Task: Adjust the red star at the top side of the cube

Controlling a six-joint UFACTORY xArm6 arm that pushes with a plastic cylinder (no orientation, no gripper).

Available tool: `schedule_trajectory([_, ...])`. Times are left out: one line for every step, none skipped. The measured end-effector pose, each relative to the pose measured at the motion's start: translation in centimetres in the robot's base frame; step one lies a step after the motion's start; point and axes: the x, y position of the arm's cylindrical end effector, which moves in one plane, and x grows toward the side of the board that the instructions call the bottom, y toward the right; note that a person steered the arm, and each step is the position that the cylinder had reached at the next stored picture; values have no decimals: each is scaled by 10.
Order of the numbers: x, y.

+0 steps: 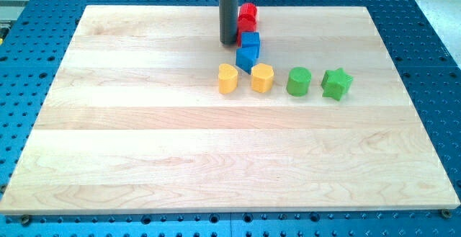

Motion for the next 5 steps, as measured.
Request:
schedule_trajectory([-5,2])
schedule_trajectory([-6,2])
schedule_trajectory([-6,4])
schedule_trajectory([-6,4])
schedule_trajectory([-6,8])
